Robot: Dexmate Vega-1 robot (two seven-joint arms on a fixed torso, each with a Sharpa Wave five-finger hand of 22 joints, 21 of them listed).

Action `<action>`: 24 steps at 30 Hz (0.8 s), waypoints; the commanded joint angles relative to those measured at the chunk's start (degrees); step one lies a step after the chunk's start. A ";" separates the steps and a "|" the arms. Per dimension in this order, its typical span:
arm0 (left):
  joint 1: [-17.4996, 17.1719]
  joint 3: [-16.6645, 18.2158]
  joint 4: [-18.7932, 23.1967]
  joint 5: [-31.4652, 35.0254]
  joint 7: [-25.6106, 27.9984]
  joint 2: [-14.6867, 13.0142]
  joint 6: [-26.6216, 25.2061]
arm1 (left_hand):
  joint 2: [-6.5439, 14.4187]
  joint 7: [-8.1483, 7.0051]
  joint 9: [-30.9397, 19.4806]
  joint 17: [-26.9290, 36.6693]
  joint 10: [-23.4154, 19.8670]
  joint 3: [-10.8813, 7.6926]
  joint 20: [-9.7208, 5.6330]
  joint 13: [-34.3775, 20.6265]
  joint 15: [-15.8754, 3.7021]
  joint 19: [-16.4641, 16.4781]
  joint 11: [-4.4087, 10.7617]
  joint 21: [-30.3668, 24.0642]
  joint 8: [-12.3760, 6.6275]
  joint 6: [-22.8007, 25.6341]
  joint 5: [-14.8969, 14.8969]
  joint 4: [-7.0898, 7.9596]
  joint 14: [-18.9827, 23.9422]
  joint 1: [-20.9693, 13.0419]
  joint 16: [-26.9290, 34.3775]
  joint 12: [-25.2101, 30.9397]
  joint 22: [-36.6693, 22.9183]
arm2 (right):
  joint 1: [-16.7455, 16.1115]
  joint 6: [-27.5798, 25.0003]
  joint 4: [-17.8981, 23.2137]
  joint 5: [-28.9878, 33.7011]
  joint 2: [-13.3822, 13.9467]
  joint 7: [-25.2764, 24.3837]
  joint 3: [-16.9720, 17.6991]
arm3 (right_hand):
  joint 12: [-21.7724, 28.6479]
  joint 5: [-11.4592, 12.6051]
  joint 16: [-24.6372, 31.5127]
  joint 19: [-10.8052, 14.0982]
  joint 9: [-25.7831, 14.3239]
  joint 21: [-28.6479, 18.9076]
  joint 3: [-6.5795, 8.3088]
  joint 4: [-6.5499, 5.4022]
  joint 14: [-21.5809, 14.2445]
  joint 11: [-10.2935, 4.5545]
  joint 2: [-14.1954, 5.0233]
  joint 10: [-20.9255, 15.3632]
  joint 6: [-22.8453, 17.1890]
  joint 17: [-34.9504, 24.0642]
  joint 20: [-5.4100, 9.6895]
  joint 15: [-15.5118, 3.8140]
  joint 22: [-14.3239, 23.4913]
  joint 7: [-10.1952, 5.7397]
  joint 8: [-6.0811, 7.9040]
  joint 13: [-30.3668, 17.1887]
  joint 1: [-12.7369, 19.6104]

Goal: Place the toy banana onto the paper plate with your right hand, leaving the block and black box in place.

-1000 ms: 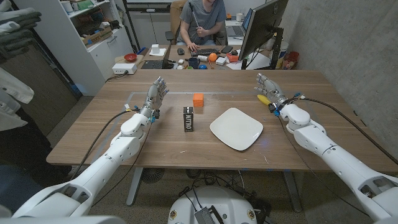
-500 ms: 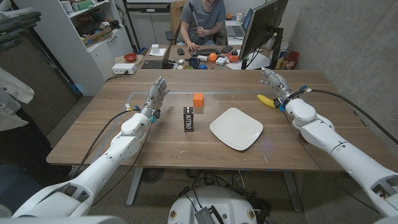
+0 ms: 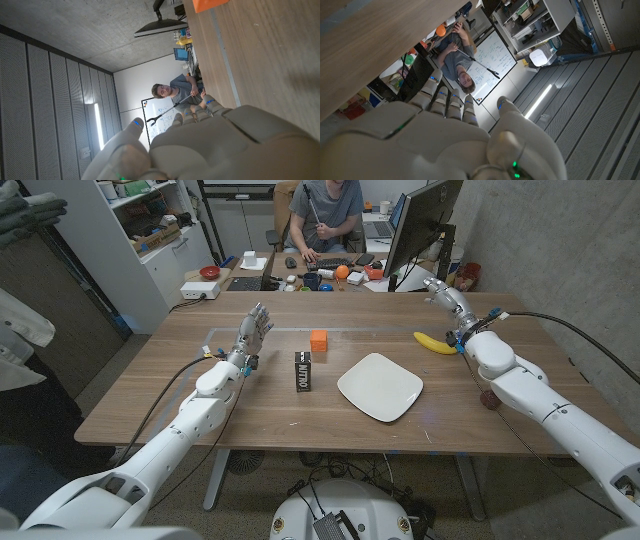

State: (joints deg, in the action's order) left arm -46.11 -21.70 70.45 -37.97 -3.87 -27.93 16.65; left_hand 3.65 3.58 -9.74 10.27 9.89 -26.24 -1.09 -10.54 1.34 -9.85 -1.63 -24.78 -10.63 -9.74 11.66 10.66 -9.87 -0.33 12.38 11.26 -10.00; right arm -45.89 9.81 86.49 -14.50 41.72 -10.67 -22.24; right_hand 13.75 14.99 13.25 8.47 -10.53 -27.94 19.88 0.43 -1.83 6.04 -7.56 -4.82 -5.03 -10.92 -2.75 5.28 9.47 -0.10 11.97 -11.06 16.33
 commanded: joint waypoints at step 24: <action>0.98 -0.22 -1.68 0.02 -0.90 0.46 0.36 | 5.59 0.32 -0.27 0.24 2.84 0.04 0.47 -0.12 0.33 -0.70 -0.40 0.58 -0.09 -0.37 0.27 -0.19 -6.21 -0.37 0.19 0.18 -0.20 | 1.25 -8.73 5.54 22.65 4.98 -11.75 -1.61 | -0.22 -1.32 -0.49 0.70 -0.16 0.96 0.27 1.71 -0.60 -1.07 1.09 -1.60 -1.62 -0.15 0.94 -1.37 0.19 -0.45 0.24 -0.23 1.76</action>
State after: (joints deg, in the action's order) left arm -45.69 -21.71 69.40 -38.09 -4.36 -27.76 16.73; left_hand 3.64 3.58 -9.73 10.26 9.67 -26.24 -1.09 -10.53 1.34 -9.85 -1.85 -24.34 -10.63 -9.73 11.64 10.66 -9.87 -0.33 12.38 11.25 -9.99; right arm -44.10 4.48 89.79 0.94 45.33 -17.98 -23.32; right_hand 13.75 13.71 12.86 8.86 -10.53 -27.05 20.00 1.71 -2.46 5.06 -6.50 -5.79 -5.87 -10.93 -2.35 4.28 9.47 -0.53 11.97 -11.05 17.38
